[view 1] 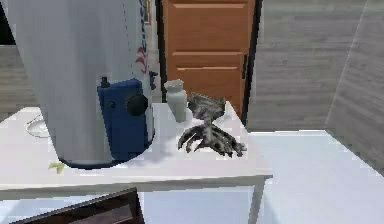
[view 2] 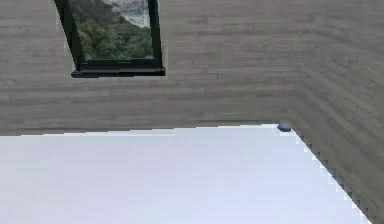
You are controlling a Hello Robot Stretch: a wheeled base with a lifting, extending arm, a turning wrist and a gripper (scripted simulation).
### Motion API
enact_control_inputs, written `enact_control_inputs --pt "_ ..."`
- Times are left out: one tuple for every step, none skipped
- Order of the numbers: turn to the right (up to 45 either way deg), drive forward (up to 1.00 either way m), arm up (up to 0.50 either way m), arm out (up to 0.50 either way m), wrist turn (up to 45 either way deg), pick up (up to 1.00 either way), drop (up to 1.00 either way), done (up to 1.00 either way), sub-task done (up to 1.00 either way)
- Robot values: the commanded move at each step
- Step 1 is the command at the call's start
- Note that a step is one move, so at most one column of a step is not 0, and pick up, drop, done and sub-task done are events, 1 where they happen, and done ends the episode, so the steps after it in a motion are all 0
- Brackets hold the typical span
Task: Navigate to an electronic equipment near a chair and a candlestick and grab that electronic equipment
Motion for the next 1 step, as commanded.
enact_control_inputs --pt "0.0 0.40 0.00 0.00 0.0 0.00 0.00 0.00 0.00"
